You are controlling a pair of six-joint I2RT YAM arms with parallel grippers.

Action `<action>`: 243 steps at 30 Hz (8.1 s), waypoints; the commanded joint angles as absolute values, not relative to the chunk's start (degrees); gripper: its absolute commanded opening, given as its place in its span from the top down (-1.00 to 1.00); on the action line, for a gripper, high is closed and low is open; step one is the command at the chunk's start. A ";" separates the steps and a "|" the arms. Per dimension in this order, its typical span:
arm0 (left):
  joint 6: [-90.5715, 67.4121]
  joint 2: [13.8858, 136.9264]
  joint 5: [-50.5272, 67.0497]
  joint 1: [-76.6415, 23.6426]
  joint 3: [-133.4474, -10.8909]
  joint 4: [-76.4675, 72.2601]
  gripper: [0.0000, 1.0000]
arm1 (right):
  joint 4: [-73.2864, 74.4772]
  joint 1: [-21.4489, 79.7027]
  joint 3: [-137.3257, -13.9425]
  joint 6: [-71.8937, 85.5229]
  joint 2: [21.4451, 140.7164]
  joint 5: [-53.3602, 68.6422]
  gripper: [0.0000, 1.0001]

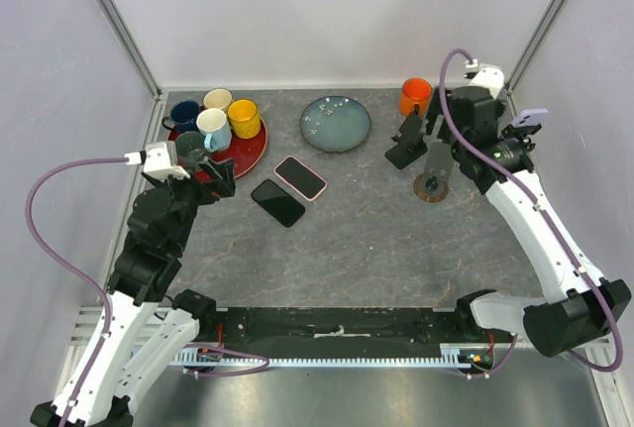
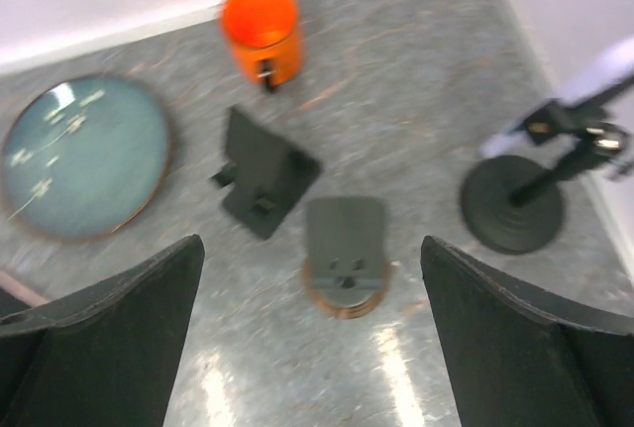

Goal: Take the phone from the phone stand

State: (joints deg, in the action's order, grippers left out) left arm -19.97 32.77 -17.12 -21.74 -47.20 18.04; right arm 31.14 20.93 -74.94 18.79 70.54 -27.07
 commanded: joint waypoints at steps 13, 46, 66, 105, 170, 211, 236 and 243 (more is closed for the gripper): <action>-12.74 24.26 -21.79 -22.23 -41.05 17.58 -0.97 | 34.19 0.27 -90.08 23.37 87.35 -49.22 -0.92; -11.78 23.82 -22.68 -23.12 -40.34 16.88 -0.96 | 29.88 -11.78 -92.46 30.24 99.76 -34.10 0.04; -11.78 23.64 -21.71 -23.20 -39.90 16.44 -0.94 | 27.77 -11.95 -79.82 27.33 81.31 -33.32 1.00; -8.97 32.17 -5.63 -23.20 -36.83 10.64 -0.93 | 5.19 49.47 -53.62 25.40 63.89 -16.61 1.00; -26.98 89.38 -62.75 -74.80 -75.23 16.17 -0.80 | 2.46 52.03 -25.58 20.30 31.38 -41.66 -0.96; -25.93 85.87 -50.45 -72.86 -67.24 11.07 0.67 | -59.31 52.03 -5.80 15.03 61.60 -22.40 -0.93; -26.81 84.99 -45.36 -71.11 -67.15 13.10 0.96 | -88.68 51.86 -7.12 13.80 90.96 -23.03 1.00; -22.68 83.41 -40.80 -69.35 -67.06 13.10 0.96 | -90.00 51.42 -7.21 13.27 93.69 -20.48 1.00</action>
